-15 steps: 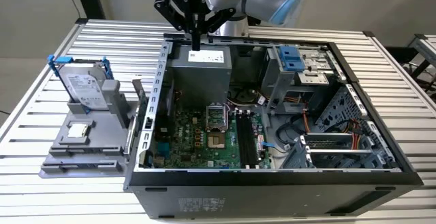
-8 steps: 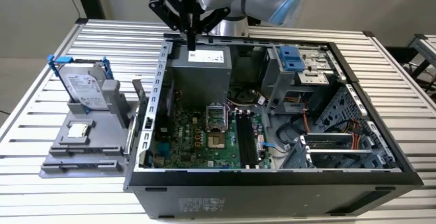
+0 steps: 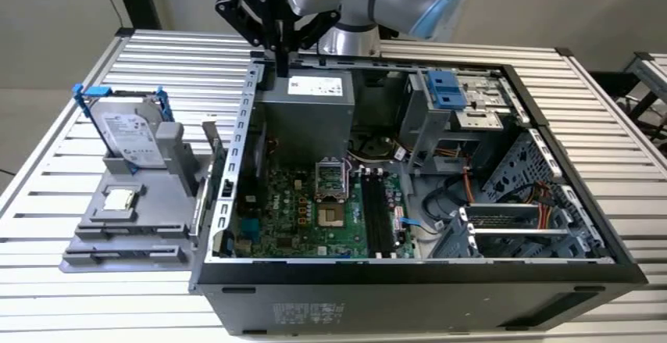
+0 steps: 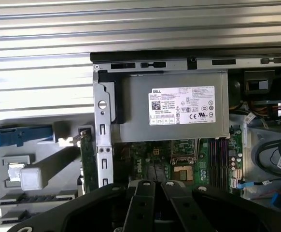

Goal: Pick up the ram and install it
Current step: 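Reach for the ram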

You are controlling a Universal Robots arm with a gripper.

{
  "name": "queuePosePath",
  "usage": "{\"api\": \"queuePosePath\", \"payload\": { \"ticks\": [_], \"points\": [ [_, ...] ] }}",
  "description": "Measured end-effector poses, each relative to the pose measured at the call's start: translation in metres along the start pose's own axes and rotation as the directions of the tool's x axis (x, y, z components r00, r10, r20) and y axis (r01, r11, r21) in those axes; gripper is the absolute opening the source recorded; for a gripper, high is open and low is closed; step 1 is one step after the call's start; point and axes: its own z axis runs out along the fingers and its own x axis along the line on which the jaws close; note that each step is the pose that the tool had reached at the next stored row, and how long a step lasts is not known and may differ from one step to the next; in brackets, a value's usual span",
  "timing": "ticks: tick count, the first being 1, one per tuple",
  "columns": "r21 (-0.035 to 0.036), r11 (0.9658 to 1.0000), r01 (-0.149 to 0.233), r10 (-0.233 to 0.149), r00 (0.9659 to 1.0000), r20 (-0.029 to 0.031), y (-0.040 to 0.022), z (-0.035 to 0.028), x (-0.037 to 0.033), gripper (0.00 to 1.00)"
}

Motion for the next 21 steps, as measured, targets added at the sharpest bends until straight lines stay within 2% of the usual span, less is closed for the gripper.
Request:
{"api": "queuePosePath", "payload": {
  "ticks": [6,21],
  "points": [
    [0.0000,1.0000,0.000,0.000,1.0000,0.0000,-0.0006,-0.0002,0.0094,0.00],
    [0.0000,1.0000,0.000,0.000,1.0000,0.0000,-0.0027,-0.0009,0.0386,0.00]
  ]
}}
